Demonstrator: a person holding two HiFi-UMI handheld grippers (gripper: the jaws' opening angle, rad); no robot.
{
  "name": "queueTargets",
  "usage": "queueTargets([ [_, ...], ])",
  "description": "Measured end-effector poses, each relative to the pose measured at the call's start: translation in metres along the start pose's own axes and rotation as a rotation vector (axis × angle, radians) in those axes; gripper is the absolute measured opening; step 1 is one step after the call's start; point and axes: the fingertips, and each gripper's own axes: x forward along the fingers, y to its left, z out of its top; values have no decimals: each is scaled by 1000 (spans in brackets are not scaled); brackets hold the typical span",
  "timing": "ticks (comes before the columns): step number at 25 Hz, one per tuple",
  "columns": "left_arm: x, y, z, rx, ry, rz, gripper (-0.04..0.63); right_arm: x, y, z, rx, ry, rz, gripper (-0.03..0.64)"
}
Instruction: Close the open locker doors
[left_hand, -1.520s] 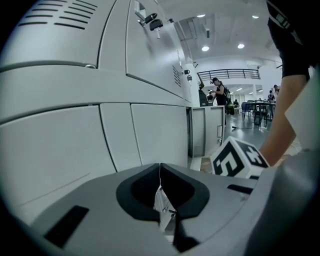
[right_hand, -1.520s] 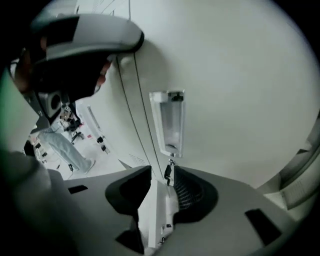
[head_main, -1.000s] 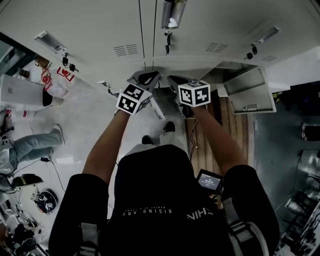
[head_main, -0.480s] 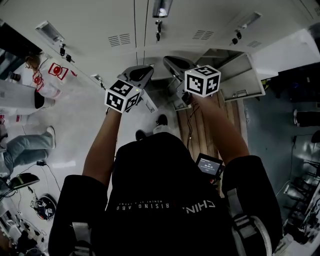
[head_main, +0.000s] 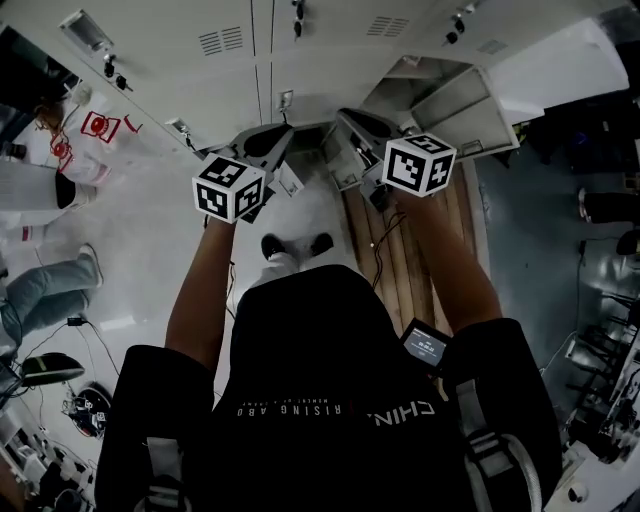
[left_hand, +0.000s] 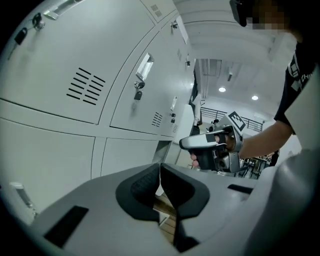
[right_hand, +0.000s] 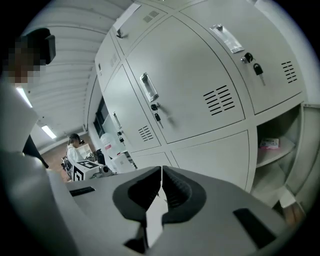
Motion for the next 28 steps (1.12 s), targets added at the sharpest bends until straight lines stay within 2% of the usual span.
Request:
queueTargets([
  [4, -10, -55, -10, 32, -15, -29, 22, -51, 6, -17, 1, -12, 1, 34],
  [7, -21, -90, -7, 66, -55, -29, 21, -79, 19, -17, -41, -29, 37, 34],
  [11, -24, -159, -26, 99, -52, -2, 21, -143, 35, -42, -61, -11, 98, 34],
  [16, -15, -262, -67, 171, -22, 80, 21, -244, 46, -88, -85, 24, 164, 34],
  [20, -14, -325, -95, 181, 14, 110, 23, -302, 52, -118, -102, 47, 189, 34],
  [24, -18, -372, -113, 179, 64, 106, 23, -343, 59, -145, -114, 71, 205, 32],
  [28, -36, -401, -117, 173, 73, 94, 23, -366, 72, -164, -146, 64, 156, 32],
])
